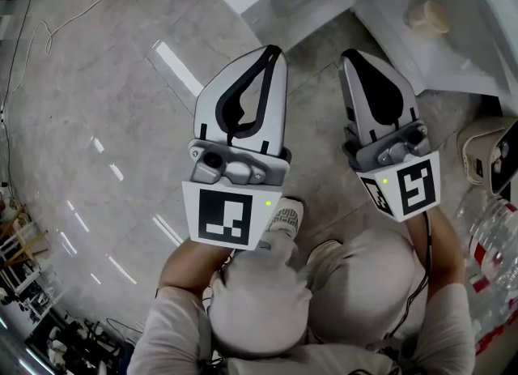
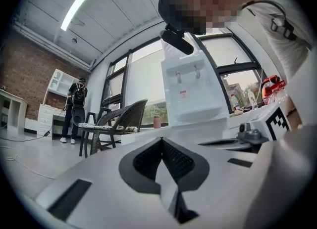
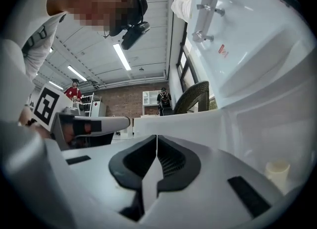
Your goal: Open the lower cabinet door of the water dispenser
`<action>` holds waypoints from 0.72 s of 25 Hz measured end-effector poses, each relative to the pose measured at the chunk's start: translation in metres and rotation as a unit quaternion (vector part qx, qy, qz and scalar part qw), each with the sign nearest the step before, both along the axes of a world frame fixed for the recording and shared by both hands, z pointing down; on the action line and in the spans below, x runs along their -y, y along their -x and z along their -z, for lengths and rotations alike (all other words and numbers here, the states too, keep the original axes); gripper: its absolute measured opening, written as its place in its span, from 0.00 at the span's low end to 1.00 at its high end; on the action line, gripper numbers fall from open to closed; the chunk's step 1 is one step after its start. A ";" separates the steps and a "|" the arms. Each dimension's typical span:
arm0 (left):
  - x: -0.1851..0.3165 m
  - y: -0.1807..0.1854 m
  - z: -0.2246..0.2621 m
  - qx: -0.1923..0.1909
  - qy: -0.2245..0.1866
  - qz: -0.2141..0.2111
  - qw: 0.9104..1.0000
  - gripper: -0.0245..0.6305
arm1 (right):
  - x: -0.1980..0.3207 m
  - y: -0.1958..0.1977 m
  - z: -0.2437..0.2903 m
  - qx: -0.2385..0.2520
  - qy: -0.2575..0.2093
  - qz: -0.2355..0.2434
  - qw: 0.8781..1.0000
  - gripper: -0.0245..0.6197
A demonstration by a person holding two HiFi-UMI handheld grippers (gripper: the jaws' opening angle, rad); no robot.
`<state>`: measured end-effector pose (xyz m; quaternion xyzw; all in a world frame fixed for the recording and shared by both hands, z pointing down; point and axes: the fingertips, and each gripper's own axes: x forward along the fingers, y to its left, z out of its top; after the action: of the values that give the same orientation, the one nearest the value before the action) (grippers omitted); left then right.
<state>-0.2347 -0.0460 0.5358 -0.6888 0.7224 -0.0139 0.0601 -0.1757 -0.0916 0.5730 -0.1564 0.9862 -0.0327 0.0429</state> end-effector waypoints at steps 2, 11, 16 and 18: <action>0.006 -0.009 -0.002 -0.001 -0.001 -0.008 1.000 0.04 | 0.001 -0.017 0.002 -0.002 -0.004 -0.015 1.000 0.06; 0.030 -0.042 -0.004 0.001 -0.004 -0.044 0.999 0.04 | 0.027 -0.110 -0.002 -0.020 0.003 -0.123 0.992 0.06; 0.038 -0.059 0.010 0.006 -0.010 -0.063 0.998 0.04 | 0.035 -0.145 0.018 -0.004 -0.006 -0.165 0.986 0.06; 0.040 -0.065 0.020 0.010 -0.012 -0.069 0.997 0.04 | 0.034 -0.153 0.031 0.005 -0.012 -0.171 0.985 0.06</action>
<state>-0.1692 -0.0856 0.5156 -0.7361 0.6724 -0.0076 0.0767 -0.0231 -0.1257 0.5415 -0.3216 0.9452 -0.0135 0.0552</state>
